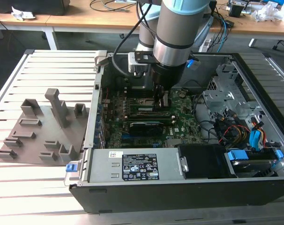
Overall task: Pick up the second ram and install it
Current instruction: 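Insert the second ram into the second slot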
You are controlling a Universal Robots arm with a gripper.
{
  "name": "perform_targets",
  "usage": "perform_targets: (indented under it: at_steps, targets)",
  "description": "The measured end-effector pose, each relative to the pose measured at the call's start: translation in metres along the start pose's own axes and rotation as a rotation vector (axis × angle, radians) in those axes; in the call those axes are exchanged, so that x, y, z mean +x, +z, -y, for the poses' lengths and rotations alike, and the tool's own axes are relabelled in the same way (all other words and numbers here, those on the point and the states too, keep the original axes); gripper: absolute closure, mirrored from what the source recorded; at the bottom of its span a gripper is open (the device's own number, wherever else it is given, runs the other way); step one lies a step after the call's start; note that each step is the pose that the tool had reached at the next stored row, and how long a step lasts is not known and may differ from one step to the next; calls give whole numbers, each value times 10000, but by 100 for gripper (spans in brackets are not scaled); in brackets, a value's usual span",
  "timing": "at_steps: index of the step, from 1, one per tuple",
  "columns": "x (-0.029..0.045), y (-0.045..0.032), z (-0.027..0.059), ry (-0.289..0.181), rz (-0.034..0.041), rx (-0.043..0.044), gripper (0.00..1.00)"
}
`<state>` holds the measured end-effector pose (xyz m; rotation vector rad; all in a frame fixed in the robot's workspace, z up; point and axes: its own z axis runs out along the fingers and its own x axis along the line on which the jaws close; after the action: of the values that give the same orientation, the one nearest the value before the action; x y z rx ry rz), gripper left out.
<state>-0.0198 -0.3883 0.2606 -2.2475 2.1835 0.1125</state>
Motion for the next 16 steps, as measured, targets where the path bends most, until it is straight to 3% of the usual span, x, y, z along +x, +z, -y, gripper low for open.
perform_targets:
  at_steps: [6, 16]
  targets:
    - [-58, 37, 3, 0, -15, 1, 86]
    - [-59, 103, 4, 2, -24, 0, 86]
